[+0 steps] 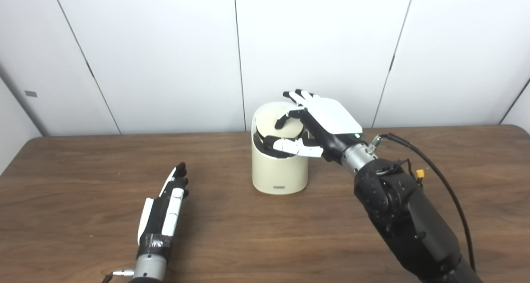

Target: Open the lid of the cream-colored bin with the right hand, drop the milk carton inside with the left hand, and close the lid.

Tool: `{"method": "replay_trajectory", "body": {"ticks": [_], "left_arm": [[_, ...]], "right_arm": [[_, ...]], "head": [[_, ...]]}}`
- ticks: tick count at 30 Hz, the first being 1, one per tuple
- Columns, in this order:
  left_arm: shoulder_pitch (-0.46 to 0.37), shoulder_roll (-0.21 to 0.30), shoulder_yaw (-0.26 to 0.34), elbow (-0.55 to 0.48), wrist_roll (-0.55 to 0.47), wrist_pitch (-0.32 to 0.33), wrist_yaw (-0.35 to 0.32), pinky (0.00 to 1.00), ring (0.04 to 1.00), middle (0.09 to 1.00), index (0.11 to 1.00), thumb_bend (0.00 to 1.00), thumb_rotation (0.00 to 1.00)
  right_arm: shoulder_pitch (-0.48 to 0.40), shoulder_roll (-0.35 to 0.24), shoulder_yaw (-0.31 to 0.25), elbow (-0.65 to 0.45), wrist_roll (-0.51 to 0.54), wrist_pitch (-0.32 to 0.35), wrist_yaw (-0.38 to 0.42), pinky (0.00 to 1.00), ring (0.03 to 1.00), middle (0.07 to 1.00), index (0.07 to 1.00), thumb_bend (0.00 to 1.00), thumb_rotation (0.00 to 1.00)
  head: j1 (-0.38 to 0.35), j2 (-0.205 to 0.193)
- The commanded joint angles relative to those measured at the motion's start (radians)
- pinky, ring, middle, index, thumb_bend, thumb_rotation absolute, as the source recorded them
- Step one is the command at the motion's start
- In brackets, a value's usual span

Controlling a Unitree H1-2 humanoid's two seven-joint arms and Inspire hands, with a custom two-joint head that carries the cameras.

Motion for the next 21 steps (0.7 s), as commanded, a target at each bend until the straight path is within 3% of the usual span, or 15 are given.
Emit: {"method": "replay_trajectory", "body": {"ticks": [1,21], "left_arm": [[-0.019,-0.012,0.012,-0.034,-0.026,-0.027,0.007,0.92,0.953,0.966,1.000,0.67,1.00],[-0.016,-0.023,0.025,-0.050,-0.057,-0.021,-0.006,0.97,0.974,0.978,1.000,0.65,1.00]], "right_arm": [[-0.018,-0.007,0.006,-0.006,-0.019,-0.030,0.009,1.00,1.000,0.965,0.681,0.55,1.00],[0.050,-0.004,0.027,0.000,-0.235,-0.053,0.011,1.00,1.000,0.954,0.650,0.57,1.00]], "head": [[0.000,0.001],[0.003,0.010]]}}
